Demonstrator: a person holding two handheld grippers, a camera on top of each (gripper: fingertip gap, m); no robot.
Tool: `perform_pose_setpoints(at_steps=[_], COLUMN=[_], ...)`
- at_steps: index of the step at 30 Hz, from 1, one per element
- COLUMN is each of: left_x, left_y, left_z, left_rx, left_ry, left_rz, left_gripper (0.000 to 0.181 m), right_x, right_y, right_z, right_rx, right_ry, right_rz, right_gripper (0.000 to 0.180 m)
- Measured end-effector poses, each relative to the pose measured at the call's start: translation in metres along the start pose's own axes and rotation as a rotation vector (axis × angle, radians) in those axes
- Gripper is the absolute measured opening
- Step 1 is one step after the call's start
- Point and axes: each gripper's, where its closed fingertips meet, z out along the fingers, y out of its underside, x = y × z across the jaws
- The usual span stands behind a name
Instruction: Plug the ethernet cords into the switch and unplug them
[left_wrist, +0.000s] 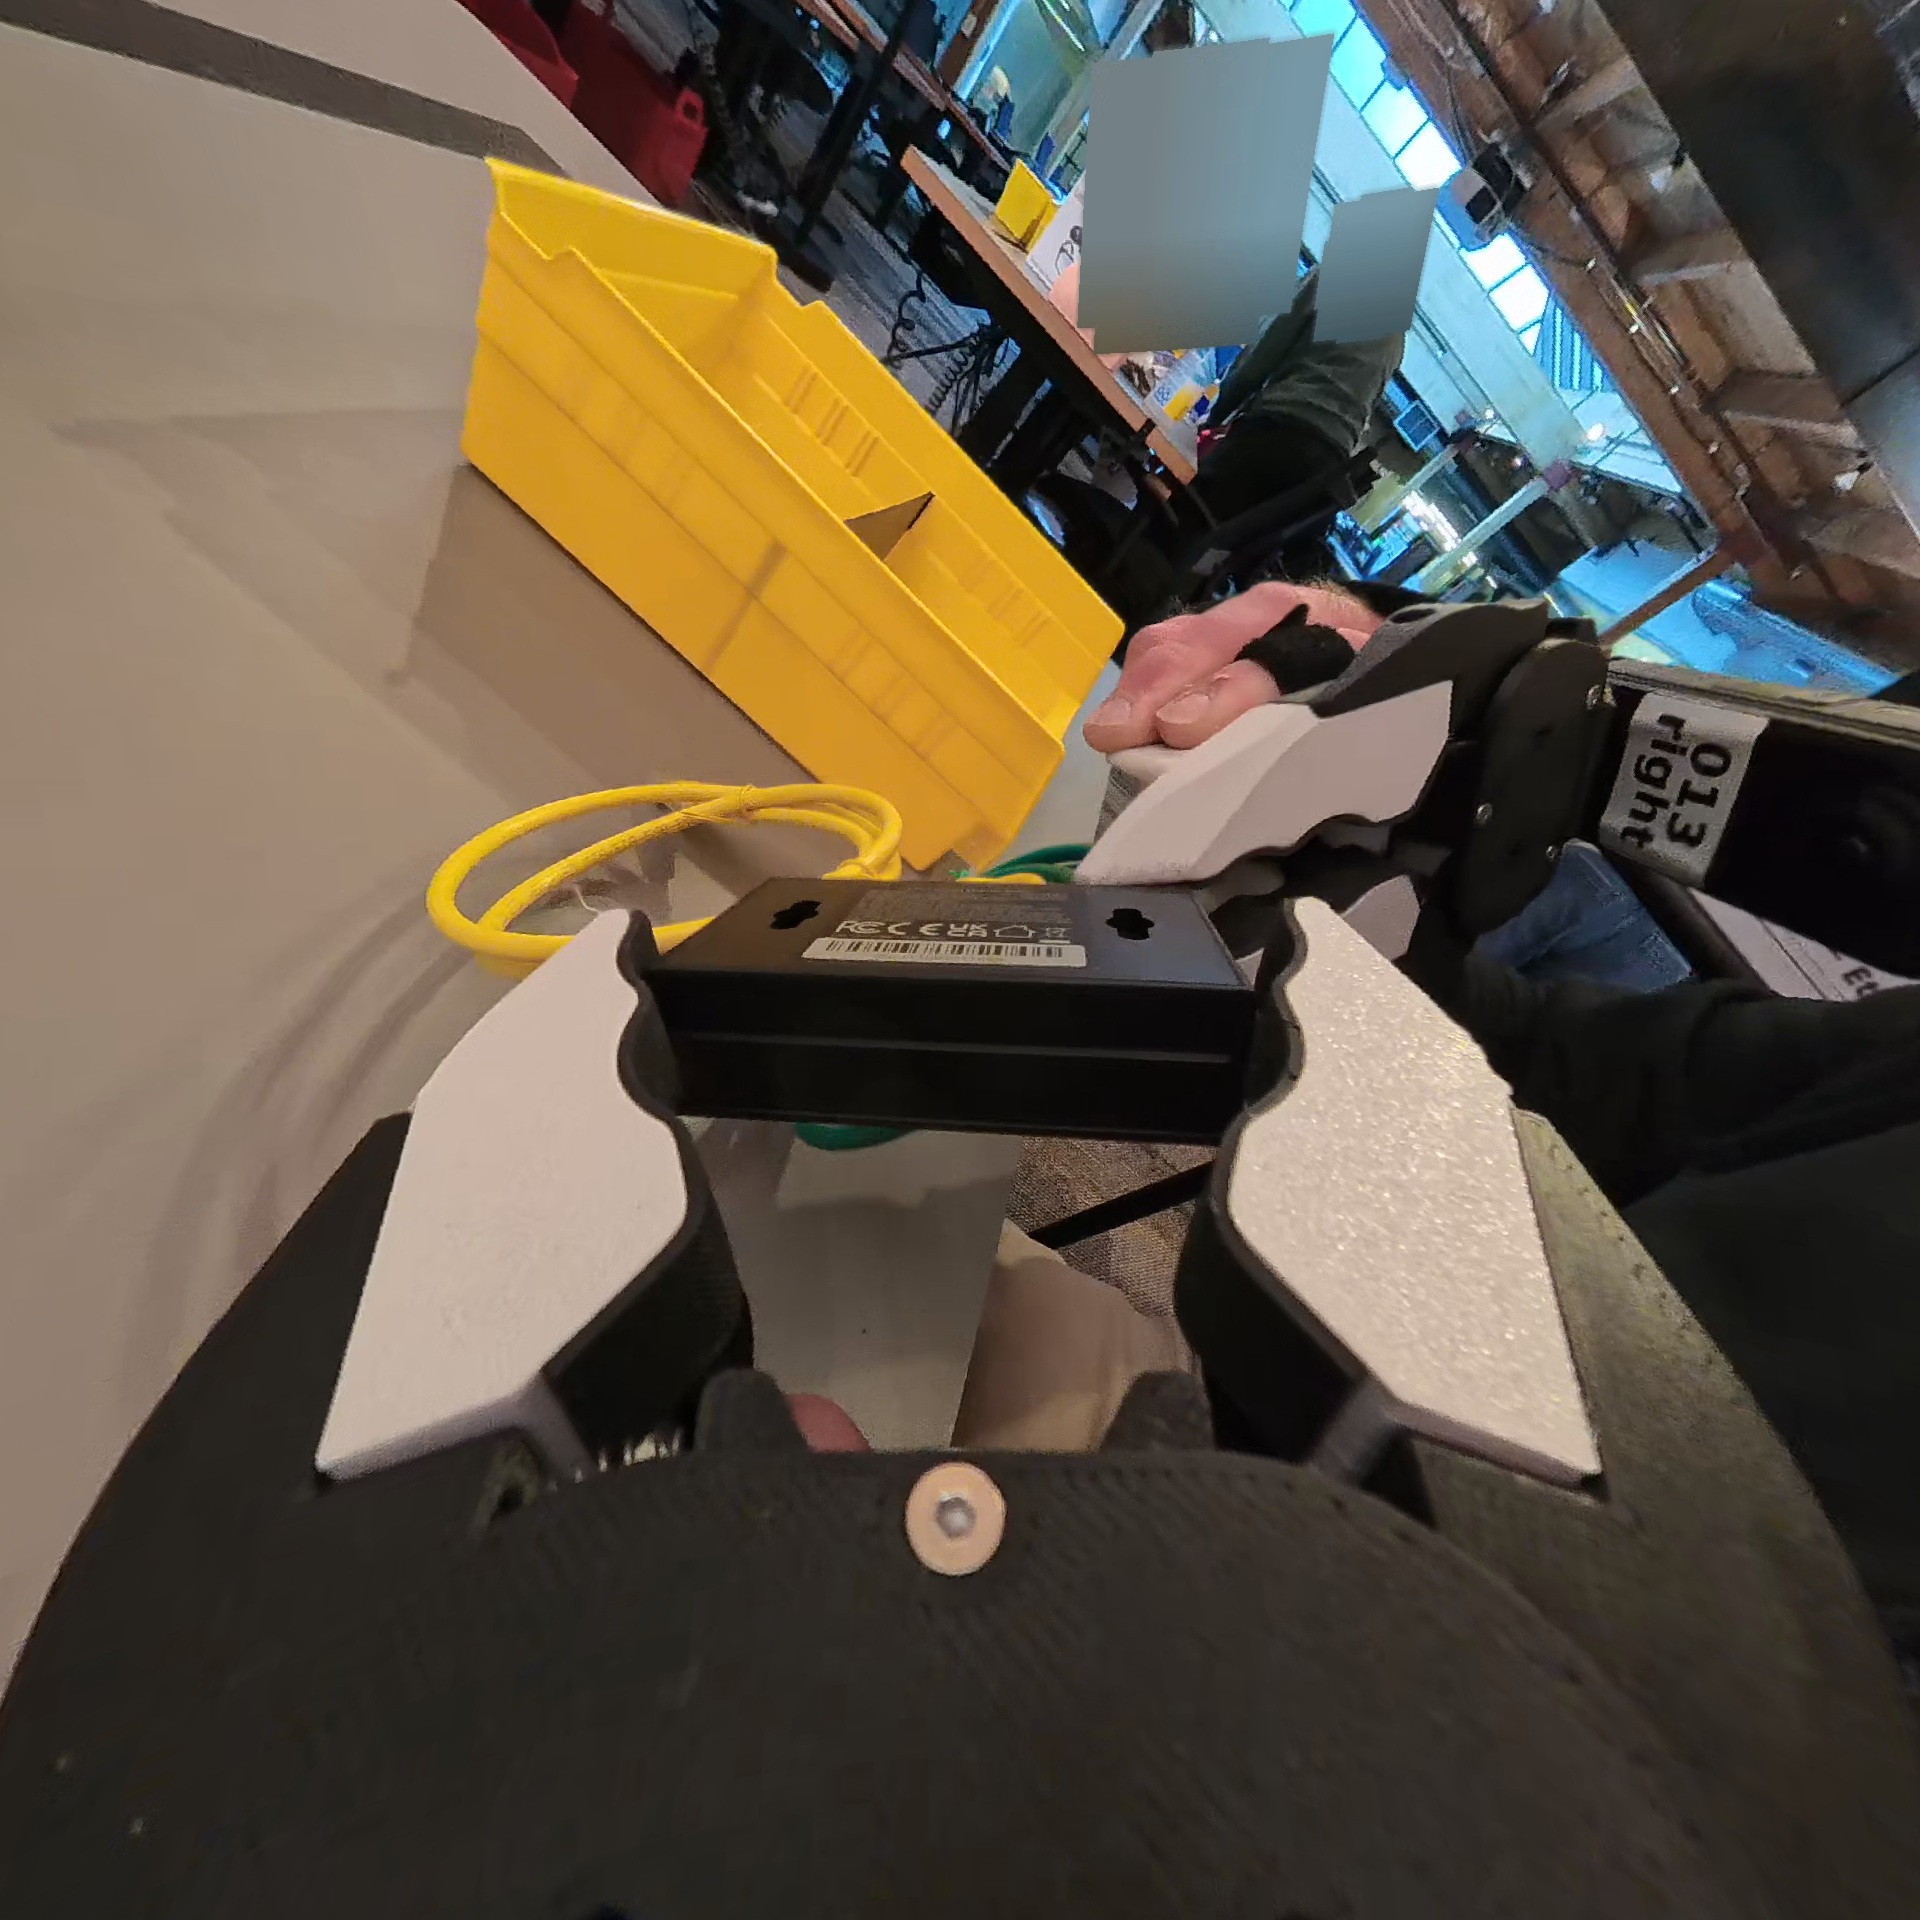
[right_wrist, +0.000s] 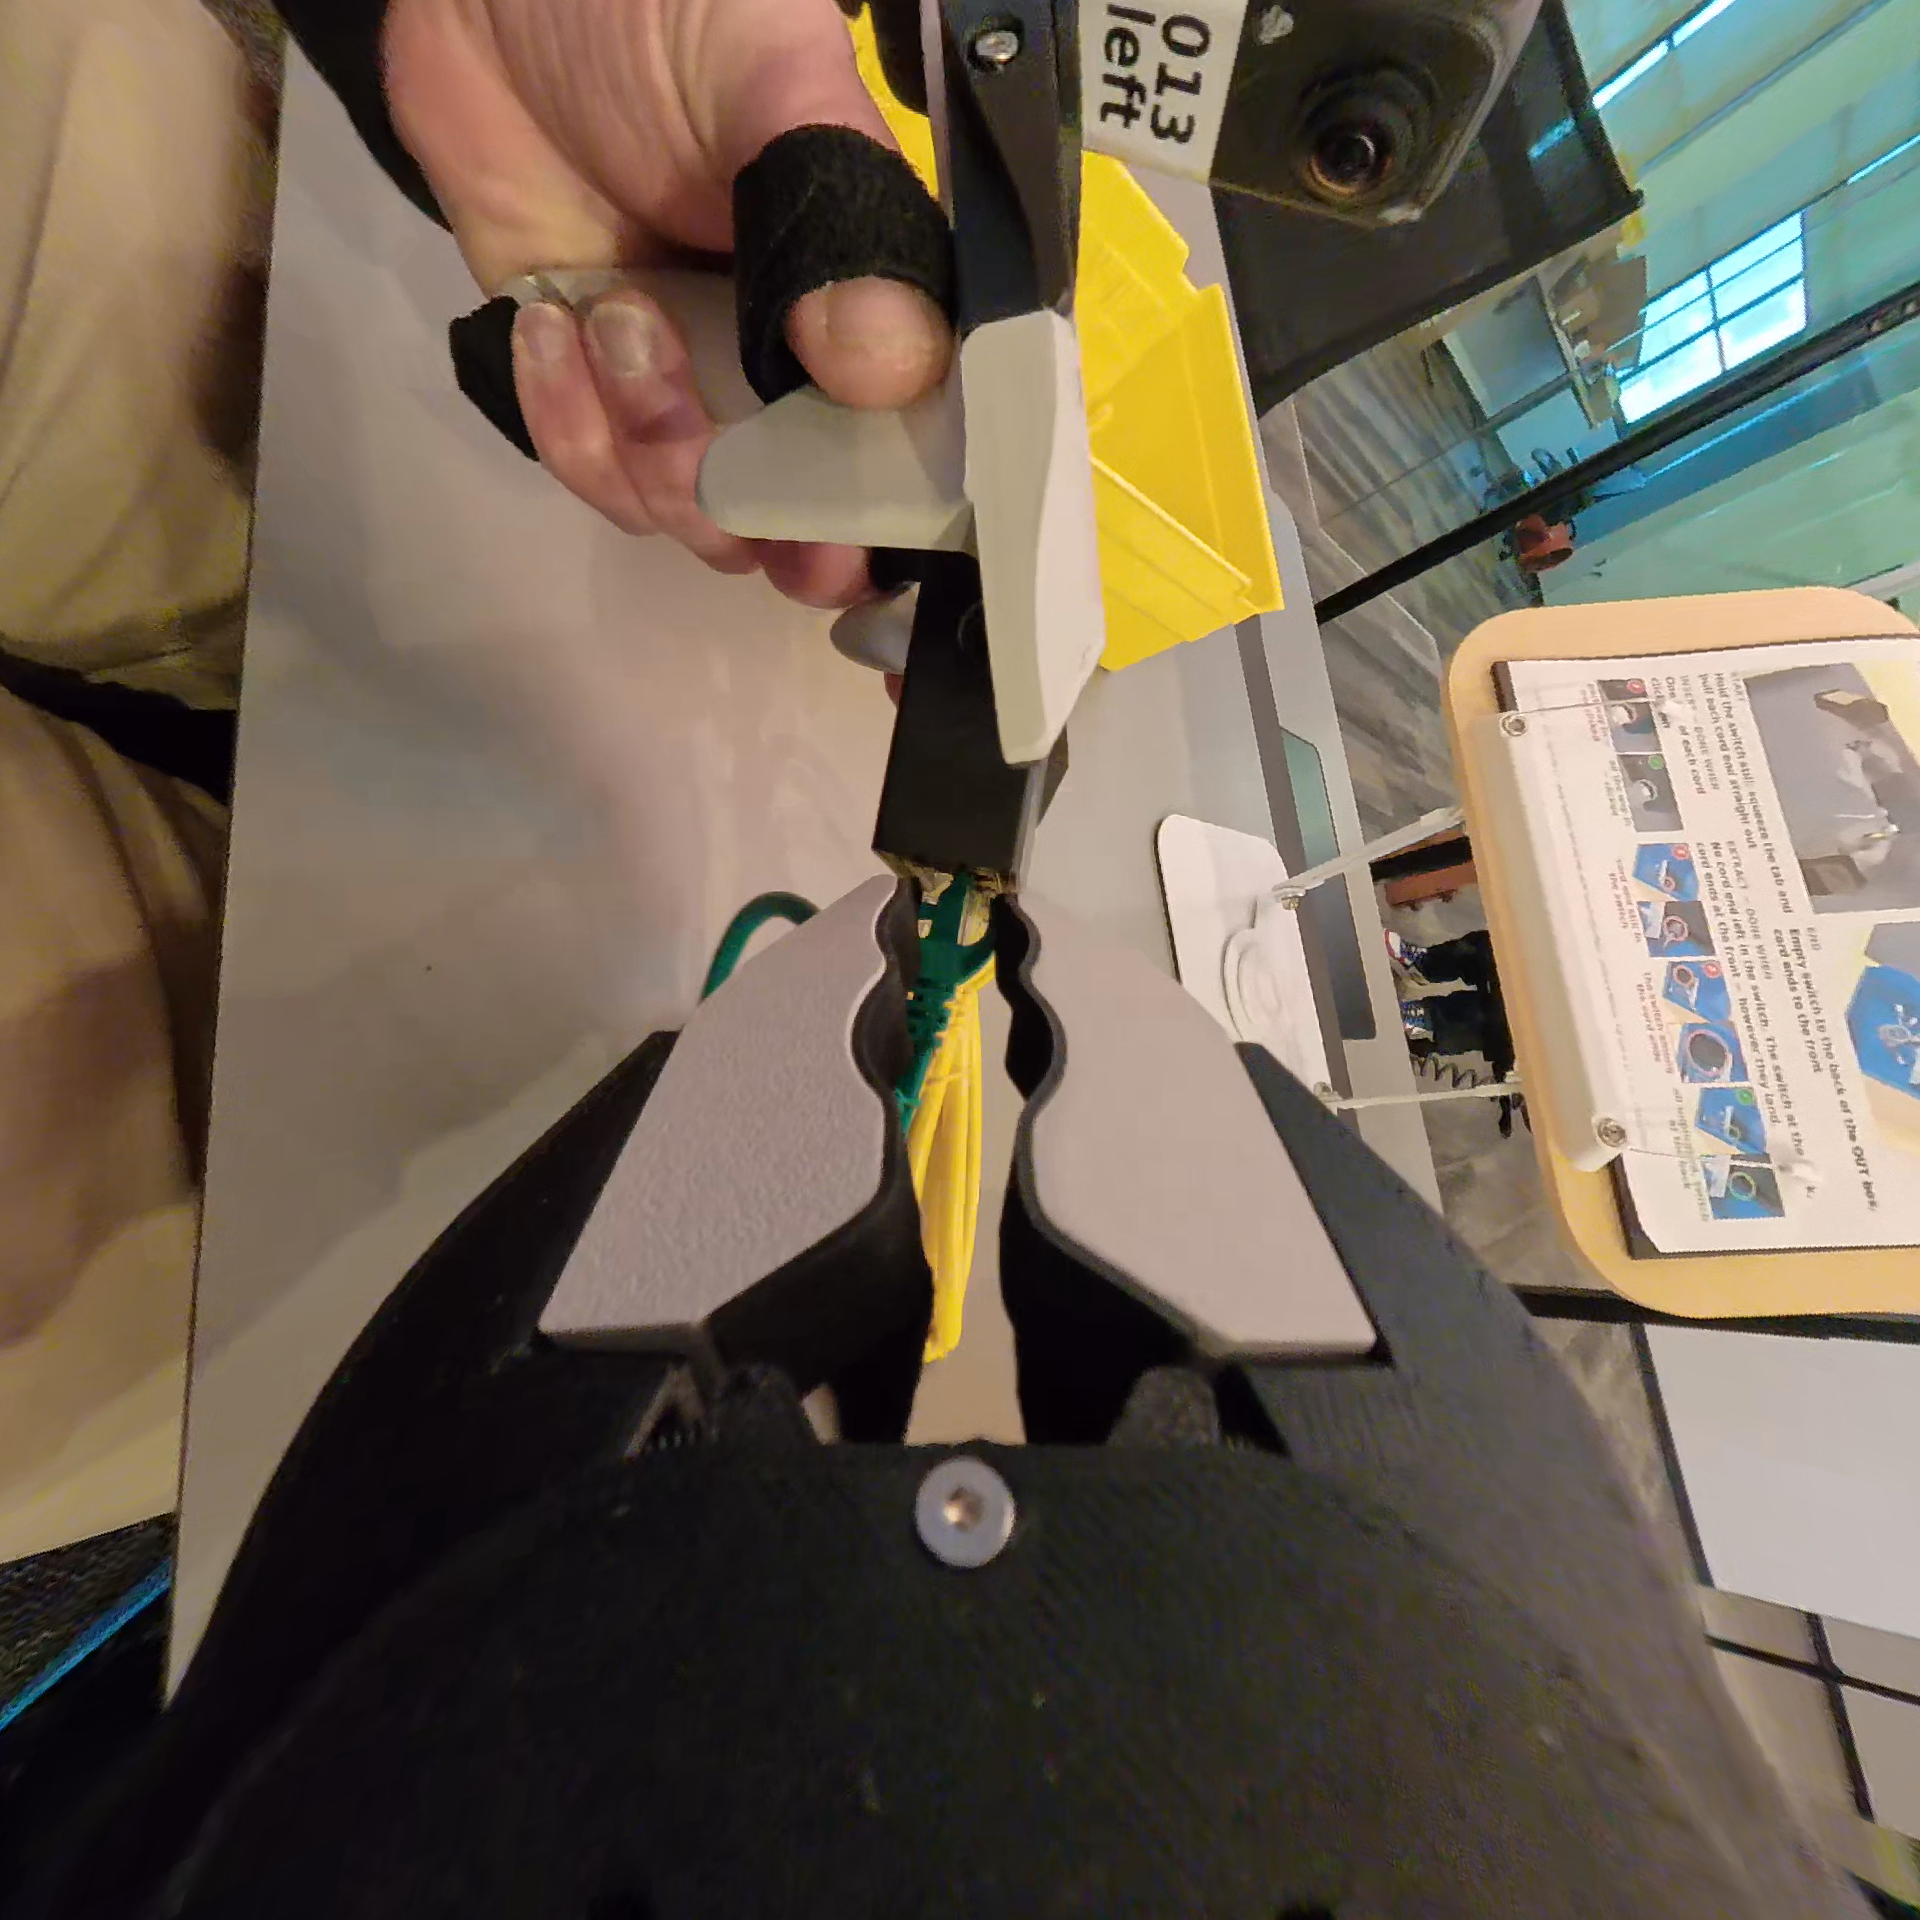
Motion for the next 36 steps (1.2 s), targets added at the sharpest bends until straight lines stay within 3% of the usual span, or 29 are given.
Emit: perform_pose_setpoints(at_steps=[1, 4, 10, 12, 13, 14, 23, 36], left_x=[0.001, 0.000, -0.009, -0.009, -0.008, -0.008, -0.006, -0.009], left_y=[0.001, 0.002, 0.000, -0.001, -0.001, -0.001, 0.000, 0.000], left_z=[-0.001, -0.002, -0.006, -0.006, -0.006, -0.006, -0.005, -0.006], left_rx=[-0.004, -0.011, -0.007, -0.007, -0.008, -0.006, -0.008, -0.004], left_ry=[0.005, 0.020, 0.016, 0.012, 0.017, 0.019, 0.025, 0.021], left_rz=[-0.002, -0.032, -0.064, -0.063, -0.066, -0.070, -0.076, -0.085], left_gripper=[0.107, 0.107, 0.107, 0.107, 0.107, 0.107, 0.107, 0.107], right_x=[-0.001, -0.007, -0.010, -0.011, -0.008, -0.007, -0.011, -0.017], right_y=[-0.002, -0.004, -0.010, -0.008, -0.008, -0.007, -0.005, -0.007], right_z=[0.000, 0.000, -0.001, 0.000, 0.000, 0.001, 0.006, 0.010], right_rx=[0.002, 0.021, 0.017, 0.010, 0.005, -0.016, -0.031, -0.063], right_ry=[-0.008, -0.057, -0.059, -0.075, -0.066, -0.058, -0.049, -0.108], right_rz=[-0.003, -0.006, -0.071, -0.058, -0.050, -0.053, -0.040, -0.095], right_gripper=[0.014, 0.016, 0.003, 0.010, 0.029, 0.033, 0.016, 0.012])
